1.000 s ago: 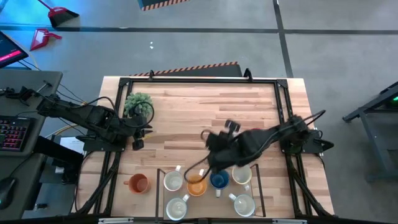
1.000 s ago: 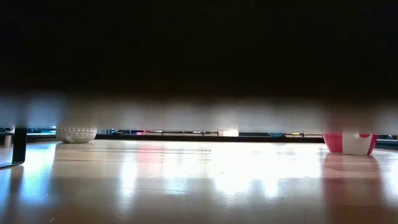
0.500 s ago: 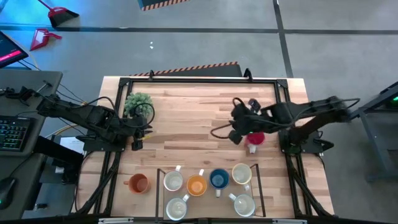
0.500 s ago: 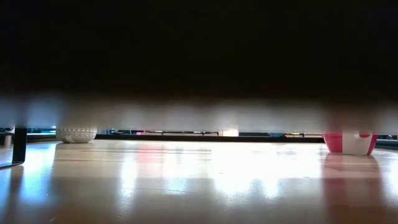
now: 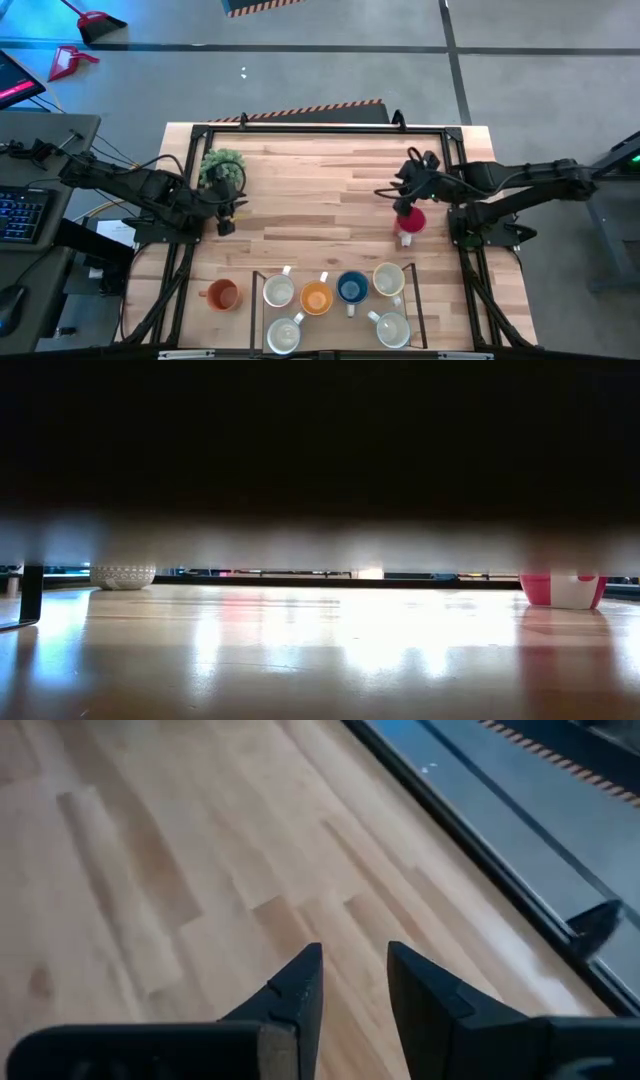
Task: Place coffee mugs
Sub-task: Put the orange mug on the shelf
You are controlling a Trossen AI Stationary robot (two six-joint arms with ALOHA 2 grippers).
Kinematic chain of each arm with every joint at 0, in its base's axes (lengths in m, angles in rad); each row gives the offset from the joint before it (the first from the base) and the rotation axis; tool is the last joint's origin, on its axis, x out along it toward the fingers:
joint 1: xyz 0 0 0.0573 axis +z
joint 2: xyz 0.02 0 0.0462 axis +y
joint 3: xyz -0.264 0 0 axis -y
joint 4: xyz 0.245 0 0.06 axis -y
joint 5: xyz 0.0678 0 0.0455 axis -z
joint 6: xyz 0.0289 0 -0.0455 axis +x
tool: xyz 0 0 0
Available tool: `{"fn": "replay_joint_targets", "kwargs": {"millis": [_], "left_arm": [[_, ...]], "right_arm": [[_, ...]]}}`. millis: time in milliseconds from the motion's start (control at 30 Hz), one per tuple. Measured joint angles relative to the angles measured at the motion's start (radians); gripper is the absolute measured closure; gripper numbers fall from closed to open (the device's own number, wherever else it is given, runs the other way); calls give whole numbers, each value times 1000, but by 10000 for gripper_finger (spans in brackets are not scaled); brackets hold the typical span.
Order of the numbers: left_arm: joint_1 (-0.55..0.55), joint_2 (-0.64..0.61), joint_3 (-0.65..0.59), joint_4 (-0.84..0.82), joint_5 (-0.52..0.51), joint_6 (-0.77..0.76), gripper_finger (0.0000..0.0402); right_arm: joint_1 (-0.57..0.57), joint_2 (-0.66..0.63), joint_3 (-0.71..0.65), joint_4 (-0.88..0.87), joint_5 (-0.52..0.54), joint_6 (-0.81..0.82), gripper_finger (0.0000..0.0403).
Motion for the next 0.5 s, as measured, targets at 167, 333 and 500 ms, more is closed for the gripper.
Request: {"fn": "replay_joint_targets", "kwargs": {"millis": [167,333,500], "left_arm": [[2,-3,0,20,0,-46,330],[38,-3,0,20,0,-90,330],[76,-3,0,21,-1,-90,330]], "right_arm": [[-53,0,-5,8,33,43,311],[-114,4,-5,-114,-83,110,311],[-143,6,-6,-213,-128,158,311]]}}
